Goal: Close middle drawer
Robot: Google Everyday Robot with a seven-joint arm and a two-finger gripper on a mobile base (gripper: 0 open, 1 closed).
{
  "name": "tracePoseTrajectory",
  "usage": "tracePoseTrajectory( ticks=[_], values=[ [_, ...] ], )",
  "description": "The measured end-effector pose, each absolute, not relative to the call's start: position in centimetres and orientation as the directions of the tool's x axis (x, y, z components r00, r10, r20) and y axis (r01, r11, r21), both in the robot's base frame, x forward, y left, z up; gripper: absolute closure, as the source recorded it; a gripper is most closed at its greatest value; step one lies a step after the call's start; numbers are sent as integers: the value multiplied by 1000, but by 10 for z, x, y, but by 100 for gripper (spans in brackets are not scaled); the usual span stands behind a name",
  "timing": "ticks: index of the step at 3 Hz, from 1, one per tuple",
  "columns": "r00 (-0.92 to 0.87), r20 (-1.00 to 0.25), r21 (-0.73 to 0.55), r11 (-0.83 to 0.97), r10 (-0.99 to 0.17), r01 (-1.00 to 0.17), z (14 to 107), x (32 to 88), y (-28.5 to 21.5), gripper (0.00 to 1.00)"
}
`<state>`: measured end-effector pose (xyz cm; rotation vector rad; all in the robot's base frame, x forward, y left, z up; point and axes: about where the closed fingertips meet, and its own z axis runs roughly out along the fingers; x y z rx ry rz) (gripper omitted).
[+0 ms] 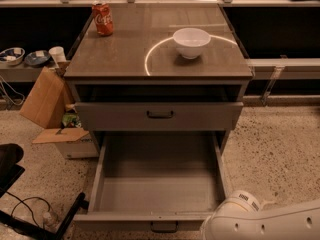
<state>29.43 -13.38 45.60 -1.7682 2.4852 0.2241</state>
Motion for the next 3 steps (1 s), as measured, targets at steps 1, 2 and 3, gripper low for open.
tracePoseTrajectory(
  ticks=[1,2,3],
  values=[
    [-308,-183,43,305,-934,-951,423,310,-141,58],
    [-298,-224,23,300,-928,-954,384,334,-153,82],
    [-300,-256,5,309,-919,-951,358,354,-161,100]
  ],
)
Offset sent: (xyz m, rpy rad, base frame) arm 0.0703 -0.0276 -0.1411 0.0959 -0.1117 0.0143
